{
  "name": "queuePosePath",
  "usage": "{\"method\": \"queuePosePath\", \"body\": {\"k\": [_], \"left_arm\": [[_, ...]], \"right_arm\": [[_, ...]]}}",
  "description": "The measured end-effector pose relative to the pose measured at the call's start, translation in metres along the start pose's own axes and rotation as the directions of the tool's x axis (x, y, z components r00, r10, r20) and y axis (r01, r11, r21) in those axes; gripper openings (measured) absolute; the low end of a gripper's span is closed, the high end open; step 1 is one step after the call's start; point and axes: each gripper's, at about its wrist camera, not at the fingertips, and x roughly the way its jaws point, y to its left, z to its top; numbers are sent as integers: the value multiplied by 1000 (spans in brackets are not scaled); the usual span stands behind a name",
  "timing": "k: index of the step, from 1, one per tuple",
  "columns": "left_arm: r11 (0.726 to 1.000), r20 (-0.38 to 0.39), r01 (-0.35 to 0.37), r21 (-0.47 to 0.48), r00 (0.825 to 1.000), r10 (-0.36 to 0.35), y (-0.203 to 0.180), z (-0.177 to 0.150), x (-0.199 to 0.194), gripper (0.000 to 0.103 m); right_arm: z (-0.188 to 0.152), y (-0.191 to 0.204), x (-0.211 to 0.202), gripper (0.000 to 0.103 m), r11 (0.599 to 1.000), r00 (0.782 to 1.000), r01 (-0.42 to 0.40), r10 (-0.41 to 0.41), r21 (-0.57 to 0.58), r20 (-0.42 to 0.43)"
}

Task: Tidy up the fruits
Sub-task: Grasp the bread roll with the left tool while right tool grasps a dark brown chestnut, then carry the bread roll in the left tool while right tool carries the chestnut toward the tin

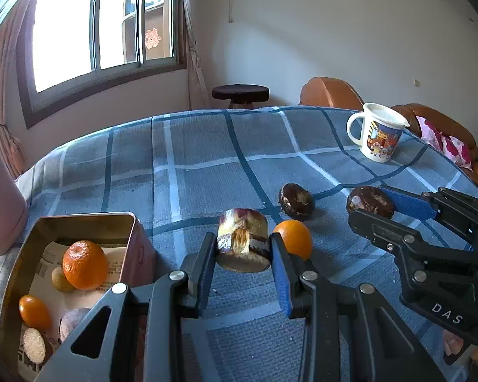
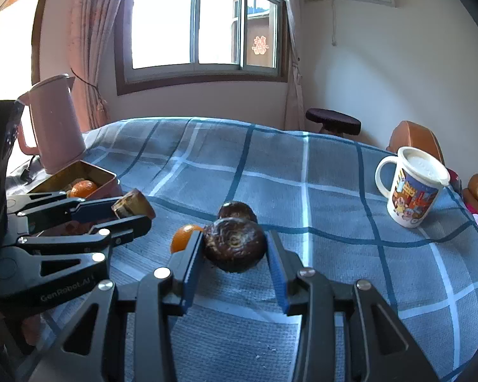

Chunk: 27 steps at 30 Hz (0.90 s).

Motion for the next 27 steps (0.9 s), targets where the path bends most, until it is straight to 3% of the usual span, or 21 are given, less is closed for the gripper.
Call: {"method": "queuePosePath", "body": {"k": [27], "left_arm": [[999, 92, -43, 11, 995, 42, -4, -3, -19, 35]], "right_arm": [[-1, 0, -15, 42, 1000, 996, -20, 21, -5, 82]]}}
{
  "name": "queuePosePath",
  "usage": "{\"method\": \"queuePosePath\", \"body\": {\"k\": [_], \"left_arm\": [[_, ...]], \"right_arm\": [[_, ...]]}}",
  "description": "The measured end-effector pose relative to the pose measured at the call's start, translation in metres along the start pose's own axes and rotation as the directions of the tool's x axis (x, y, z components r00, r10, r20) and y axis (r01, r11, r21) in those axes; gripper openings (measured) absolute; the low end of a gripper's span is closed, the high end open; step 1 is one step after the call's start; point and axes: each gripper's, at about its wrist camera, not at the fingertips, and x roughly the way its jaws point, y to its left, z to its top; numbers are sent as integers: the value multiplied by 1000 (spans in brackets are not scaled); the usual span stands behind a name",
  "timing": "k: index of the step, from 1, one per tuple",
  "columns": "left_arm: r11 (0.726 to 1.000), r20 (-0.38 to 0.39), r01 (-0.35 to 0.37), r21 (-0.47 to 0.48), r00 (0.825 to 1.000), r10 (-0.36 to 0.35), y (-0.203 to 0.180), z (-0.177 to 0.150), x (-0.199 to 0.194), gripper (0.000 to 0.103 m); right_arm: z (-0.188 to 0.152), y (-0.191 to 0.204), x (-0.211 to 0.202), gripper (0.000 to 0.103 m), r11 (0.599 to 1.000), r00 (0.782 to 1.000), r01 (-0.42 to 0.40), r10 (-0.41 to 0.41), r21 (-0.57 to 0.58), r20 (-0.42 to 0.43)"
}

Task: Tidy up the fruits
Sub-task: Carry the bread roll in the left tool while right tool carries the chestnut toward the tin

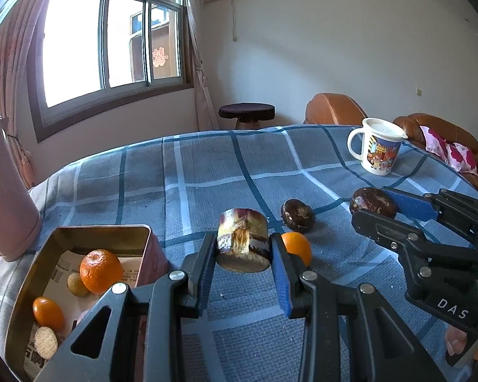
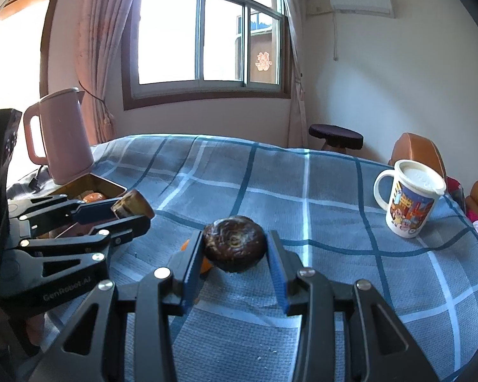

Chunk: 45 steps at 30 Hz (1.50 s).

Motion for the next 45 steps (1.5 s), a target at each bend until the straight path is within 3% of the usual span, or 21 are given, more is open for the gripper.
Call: {"method": "queuePosePath", "body": {"k": [45], "left_arm": [[999, 127, -38, -31, 991, 41, 4, -4, -28, 35]], "right_arm": [[-4, 3, -25, 42, 1000, 991, -12, 14, -19, 130]]}}
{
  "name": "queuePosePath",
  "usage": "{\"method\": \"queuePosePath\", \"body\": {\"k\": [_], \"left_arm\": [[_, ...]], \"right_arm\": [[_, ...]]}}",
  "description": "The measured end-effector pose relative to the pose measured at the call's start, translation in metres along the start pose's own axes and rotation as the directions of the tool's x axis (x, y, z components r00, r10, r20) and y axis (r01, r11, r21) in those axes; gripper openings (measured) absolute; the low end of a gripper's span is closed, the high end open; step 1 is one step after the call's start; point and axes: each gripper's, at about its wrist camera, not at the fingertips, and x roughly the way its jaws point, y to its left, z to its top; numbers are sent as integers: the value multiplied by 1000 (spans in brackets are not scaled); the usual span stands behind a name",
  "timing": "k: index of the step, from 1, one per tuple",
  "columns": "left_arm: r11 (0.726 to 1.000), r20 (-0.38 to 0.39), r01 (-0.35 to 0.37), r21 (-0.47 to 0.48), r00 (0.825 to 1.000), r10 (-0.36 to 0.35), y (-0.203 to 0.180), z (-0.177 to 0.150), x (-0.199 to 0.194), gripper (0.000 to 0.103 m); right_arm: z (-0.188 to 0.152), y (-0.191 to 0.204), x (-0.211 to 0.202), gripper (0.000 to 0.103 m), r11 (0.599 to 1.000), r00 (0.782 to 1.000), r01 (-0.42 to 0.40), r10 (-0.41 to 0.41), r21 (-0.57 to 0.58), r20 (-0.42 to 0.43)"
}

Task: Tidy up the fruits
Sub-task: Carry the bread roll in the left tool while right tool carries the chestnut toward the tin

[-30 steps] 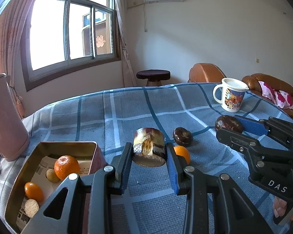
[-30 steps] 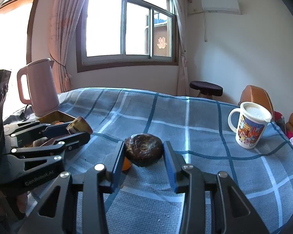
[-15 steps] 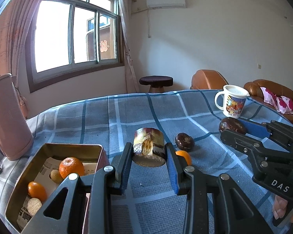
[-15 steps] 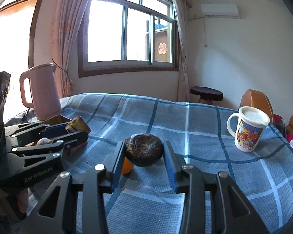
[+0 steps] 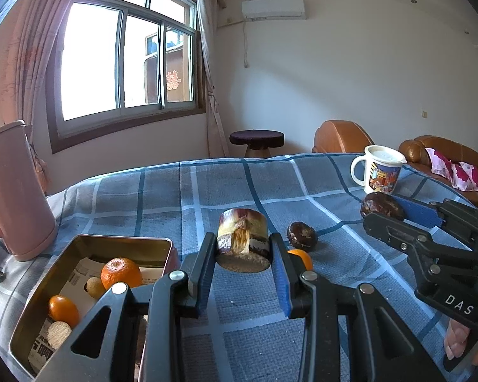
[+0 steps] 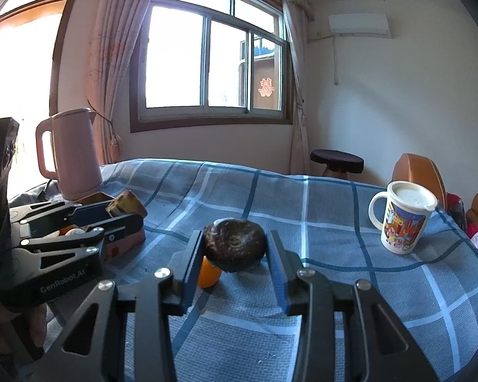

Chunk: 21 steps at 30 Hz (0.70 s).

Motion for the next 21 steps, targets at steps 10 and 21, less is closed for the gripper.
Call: {"method": "queuePosePath", "body": {"k": [10, 21], "left_arm": [[1000, 12, 6, 2, 1000, -6, 0, -2, -7, 35], [999, -9, 8, -33, 1000, -8, 10, -4, -9, 35]], "right_arm": [[-1, 12, 0, 42, 999, 1000, 7, -7, -47, -6], [0, 18, -3, 42, 999, 1000, 4, -4, -52, 1]]}}
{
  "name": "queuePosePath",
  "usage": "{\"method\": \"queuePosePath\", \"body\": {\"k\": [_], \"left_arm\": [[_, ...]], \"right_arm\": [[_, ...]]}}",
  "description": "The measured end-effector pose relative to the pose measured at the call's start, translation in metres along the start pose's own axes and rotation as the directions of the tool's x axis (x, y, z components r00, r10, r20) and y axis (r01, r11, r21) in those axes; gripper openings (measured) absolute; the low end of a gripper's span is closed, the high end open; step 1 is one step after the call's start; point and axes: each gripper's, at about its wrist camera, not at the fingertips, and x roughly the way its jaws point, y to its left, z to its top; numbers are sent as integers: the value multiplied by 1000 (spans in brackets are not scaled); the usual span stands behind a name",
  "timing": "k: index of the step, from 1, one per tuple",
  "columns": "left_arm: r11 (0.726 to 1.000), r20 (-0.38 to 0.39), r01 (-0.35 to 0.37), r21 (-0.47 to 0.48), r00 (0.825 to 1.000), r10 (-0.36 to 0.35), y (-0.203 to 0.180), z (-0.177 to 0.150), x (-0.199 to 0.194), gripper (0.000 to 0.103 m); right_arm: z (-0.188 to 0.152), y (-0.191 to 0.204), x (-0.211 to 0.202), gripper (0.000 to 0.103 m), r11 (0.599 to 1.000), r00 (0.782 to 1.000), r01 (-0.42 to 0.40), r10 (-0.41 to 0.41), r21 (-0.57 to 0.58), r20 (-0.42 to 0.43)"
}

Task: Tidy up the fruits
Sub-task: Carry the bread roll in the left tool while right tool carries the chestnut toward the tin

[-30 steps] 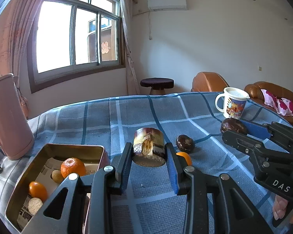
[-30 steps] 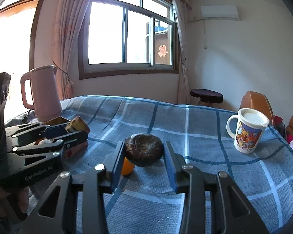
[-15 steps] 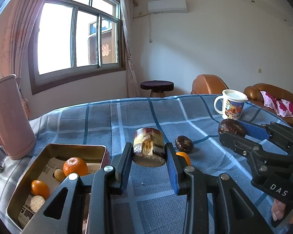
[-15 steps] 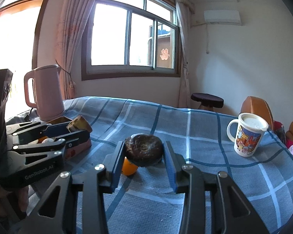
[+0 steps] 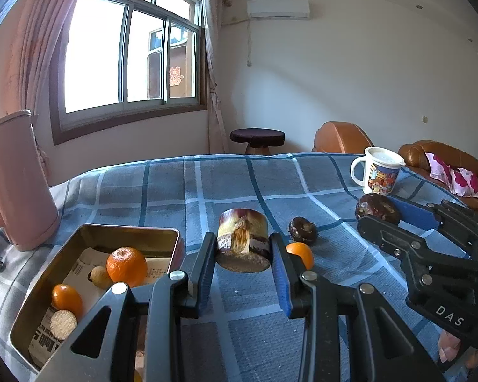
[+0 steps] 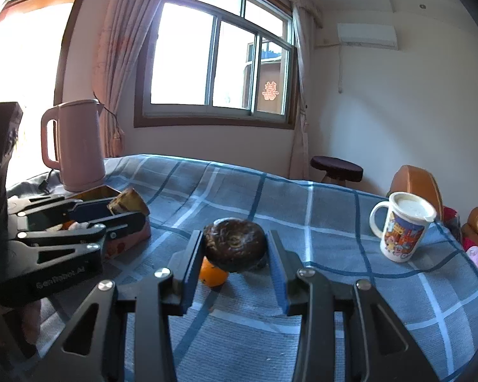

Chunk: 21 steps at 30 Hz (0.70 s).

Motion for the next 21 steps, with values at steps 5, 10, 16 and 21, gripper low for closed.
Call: {"method": "queuePosePath", "body": {"k": [5, 10, 16, 21], "left_arm": [[1000, 3, -5, 0, 1000, 5, 3, -2, -5, 35], [1000, 3, -12, -2, 1000, 12, 8, -4, -10, 35], [1000, -3, -20, -10, 1000, 20, 18, -8, -17, 35], [999, -9, -30, -23, 1000, 30, 31, -11, -24, 35]], "right_arm": [[2, 12, 4, 42, 1000, 1000, -17, 17, -19, -4], [3, 20, 7, 42, 999, 999, -33, 33, -26, -8], [4, 32, 11, 42, 998, 998, -57, 56, -39, -17], [7, 42, 13, 42, 996, 996, -81, 80, -48, -25]]}}
